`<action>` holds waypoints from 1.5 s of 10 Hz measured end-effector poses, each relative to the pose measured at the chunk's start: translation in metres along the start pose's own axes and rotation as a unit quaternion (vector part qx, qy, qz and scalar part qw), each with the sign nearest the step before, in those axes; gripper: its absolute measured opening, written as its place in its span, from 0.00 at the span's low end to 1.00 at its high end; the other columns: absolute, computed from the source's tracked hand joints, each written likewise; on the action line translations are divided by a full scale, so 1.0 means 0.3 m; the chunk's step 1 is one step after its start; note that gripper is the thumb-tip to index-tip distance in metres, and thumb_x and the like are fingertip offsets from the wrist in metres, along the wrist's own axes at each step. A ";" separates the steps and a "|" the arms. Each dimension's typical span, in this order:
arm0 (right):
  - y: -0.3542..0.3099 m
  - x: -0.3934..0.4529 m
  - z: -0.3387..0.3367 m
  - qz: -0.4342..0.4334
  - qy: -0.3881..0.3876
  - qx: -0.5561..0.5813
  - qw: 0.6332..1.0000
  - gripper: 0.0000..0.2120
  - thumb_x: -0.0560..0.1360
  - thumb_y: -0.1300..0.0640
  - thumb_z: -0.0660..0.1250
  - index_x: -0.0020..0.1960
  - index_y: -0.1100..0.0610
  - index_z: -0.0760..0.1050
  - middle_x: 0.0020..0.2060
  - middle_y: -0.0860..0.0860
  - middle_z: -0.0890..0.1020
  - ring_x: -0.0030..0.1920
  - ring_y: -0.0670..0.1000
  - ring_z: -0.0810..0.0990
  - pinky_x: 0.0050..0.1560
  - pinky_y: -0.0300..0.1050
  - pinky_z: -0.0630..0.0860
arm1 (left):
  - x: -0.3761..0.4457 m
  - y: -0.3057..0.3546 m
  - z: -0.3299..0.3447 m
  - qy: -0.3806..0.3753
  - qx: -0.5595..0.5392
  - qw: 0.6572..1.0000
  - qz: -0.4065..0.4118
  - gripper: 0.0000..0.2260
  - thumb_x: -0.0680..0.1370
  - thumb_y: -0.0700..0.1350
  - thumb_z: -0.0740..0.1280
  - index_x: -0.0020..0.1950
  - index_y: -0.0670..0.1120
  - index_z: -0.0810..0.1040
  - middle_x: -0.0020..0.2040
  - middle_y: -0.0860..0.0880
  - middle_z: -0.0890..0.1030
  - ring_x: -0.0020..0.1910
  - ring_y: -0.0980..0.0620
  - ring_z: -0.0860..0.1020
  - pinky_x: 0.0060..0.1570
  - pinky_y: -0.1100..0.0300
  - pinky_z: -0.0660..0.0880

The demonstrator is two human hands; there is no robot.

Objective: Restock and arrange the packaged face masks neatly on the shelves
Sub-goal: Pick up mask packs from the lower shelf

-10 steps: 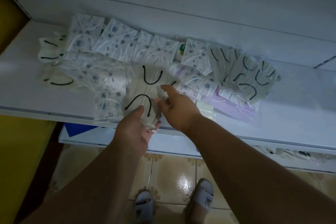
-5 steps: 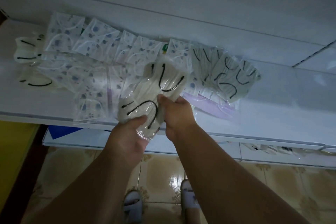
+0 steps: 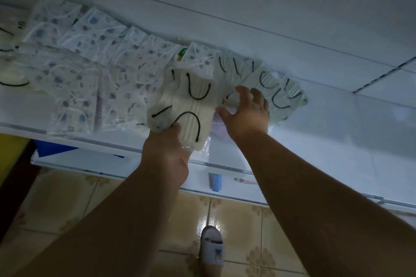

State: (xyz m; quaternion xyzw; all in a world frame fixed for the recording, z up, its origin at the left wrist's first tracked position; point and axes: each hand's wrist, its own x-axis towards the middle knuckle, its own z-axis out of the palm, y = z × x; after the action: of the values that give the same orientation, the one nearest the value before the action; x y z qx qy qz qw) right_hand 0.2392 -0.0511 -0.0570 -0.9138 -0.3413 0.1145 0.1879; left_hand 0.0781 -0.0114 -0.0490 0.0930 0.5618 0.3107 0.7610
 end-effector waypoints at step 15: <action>0.197 -0.008 -0.069 0.077 0.071 0.141 0.984 0.16 0.79 0.57 0.64 0.66 0.55 0.74 0.71 0.51 0.71 0.67 0.52 0.73 0.63 0.38 0.68 | -0.038 -0.124 0.097 -0.062 0.099 0.993 -0.007 0.10 0.78 0.35 0.68 0.58 0.44 0.78 0.52 0.43 0.82 0.46 0.46 0.82 0.45 0.52 0.83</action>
State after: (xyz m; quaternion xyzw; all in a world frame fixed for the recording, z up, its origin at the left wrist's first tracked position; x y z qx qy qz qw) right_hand 0.2788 -0.0992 -0.0631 -0.9076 -0.2359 0.1102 0.3293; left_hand 0.1164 -0.0413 -0.0479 0.1830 0.5419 0.2417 0.7839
